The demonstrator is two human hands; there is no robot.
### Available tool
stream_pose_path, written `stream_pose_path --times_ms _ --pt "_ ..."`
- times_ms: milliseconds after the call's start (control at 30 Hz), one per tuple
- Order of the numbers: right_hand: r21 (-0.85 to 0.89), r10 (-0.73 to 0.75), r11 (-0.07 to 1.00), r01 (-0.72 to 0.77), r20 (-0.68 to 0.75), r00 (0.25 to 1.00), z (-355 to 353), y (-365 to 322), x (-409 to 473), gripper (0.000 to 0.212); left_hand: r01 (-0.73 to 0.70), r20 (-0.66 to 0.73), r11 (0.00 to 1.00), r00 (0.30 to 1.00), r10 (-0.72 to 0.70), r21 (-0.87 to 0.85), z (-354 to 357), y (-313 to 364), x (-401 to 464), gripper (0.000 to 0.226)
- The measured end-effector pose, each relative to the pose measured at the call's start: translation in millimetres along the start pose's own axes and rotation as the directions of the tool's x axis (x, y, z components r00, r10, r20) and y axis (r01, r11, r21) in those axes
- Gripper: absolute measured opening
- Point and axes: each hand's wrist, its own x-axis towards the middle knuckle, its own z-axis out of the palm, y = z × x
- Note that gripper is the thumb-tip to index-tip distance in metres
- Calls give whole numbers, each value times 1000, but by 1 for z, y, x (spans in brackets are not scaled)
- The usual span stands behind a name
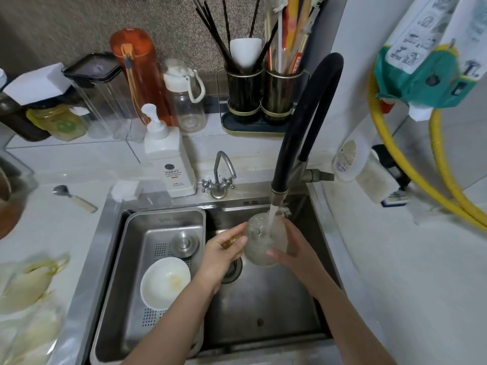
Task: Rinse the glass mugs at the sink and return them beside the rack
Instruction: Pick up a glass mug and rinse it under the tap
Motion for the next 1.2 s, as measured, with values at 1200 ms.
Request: stream_pose_path --times_ms 1200 --pt "16 55 998 -55 -13 998 19 -17 19 47 -87 -99 996 992 84 -31 -7 -1 12 31"
